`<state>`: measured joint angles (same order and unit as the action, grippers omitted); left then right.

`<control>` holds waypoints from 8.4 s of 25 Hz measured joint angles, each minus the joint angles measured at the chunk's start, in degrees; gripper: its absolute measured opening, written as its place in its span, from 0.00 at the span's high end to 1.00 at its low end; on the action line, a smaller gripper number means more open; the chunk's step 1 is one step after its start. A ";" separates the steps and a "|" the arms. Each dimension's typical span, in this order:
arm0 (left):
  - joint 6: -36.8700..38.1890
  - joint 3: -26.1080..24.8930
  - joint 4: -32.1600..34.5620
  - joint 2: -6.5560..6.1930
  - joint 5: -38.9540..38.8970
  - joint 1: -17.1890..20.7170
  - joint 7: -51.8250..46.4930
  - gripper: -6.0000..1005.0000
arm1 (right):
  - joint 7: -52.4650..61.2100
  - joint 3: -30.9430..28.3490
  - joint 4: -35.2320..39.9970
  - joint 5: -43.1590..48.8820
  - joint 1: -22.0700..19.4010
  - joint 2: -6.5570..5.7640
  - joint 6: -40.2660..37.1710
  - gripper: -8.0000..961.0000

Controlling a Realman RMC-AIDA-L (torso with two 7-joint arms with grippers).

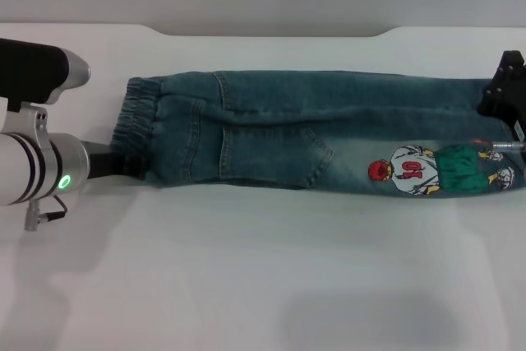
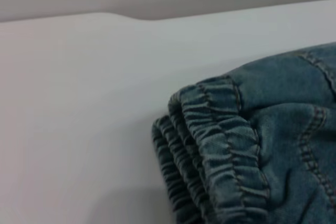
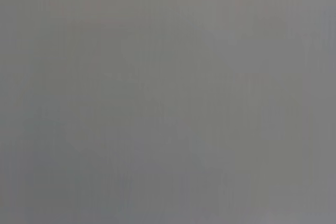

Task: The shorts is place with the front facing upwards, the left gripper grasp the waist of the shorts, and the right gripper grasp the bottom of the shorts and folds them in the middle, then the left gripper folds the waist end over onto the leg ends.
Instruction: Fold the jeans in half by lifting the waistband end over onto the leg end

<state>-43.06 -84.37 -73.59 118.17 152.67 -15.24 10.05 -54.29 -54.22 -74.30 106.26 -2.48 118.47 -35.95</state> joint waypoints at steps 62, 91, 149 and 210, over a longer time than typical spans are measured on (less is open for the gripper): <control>-11.39 2.81 -40.95 -0.30 -0.77 4.69 -0.19 0.93 | 28.64 14.68 31.14 -0.53 30.58 1.09 2.33 0.99; -9.41 2.52 -40.85 -0.28 -4.37 3.40 2.96 0.93 | 38.47 19.38 31.15 0.37 34.16 0.44 3.90 0.99; -5.48 1.64 -40.80 -0.23 -9.06 2.01 6.57 0.93 | 47.44 20.21 36.53 3.01 39.87 0.61 8.95 0.99; 18.02 32.03 -12.16 0.03 -14.21 -10.02 14.82 0.17 | 20.01 -1.48 21.42 12.93 4.85 0.00 -17.41 0.99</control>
<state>-25.04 -52.34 -85.75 118.20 138.46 -25.26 24.87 -34.28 -55.70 -52.88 119.19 2.37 118.47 -53.36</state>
